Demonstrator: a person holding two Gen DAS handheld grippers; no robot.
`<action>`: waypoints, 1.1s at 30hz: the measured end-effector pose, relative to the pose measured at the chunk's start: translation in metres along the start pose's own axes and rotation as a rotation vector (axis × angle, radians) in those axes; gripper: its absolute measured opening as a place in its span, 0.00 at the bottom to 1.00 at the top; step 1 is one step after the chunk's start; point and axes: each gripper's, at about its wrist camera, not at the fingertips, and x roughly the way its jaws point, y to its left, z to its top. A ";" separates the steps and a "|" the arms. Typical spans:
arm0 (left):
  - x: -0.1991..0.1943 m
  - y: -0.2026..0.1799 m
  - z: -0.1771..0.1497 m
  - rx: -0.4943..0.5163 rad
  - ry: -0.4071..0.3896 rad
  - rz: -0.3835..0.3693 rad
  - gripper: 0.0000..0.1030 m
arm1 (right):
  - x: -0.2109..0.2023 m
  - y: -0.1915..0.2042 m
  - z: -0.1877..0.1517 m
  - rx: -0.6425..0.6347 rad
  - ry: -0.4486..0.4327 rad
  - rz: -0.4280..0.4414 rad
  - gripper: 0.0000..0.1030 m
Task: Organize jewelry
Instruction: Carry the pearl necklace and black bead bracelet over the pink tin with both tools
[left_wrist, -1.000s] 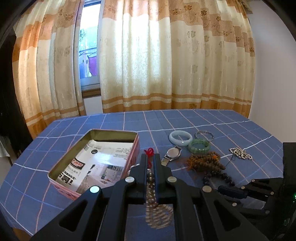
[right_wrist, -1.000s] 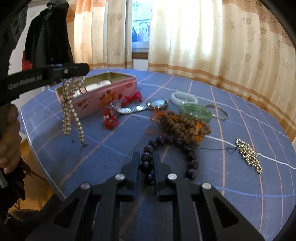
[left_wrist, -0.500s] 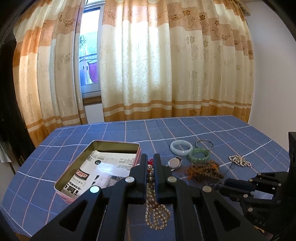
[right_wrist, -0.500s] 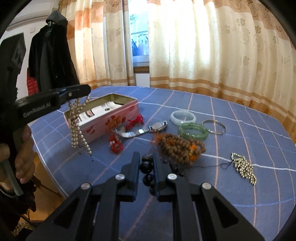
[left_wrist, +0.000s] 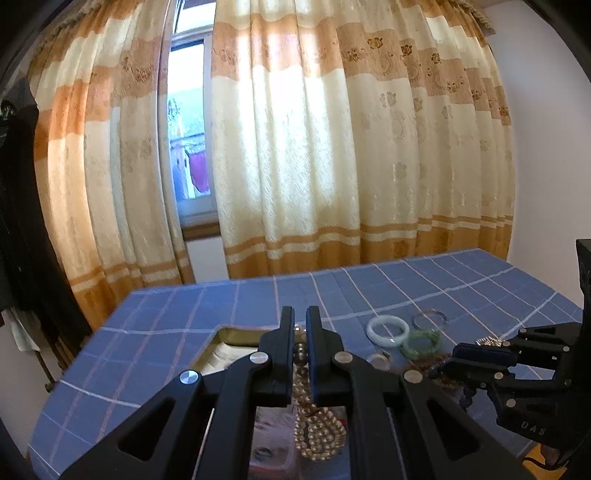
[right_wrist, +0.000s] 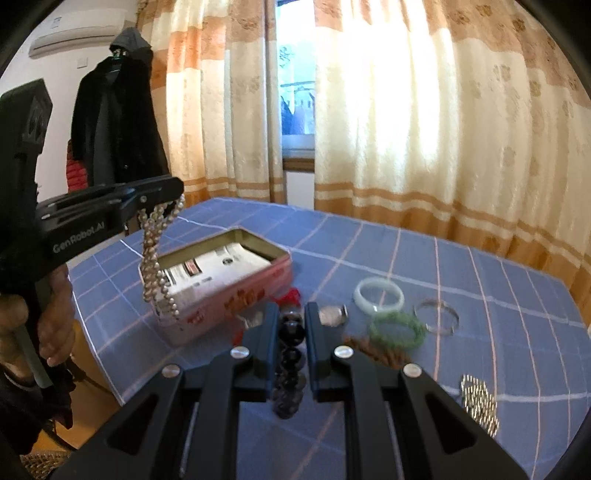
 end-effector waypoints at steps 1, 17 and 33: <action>0.000 0.003 0.004 0.003 -0.008 0.010 0.05 | 0.002 0.001 0.004 -0.004 -0.003 0.004 0.15; 0.050 0.074 0.013 -0.040 0.045 0.126 0.05 | 0.058 0.029 0.080 -0.086 -0.031 0.067 0.15; 0.104 0.107 -0.027 -0.078 0.146 0.173 0.05 | 0.149 0.041 0.077 -0.074 0.061 0.103 0.15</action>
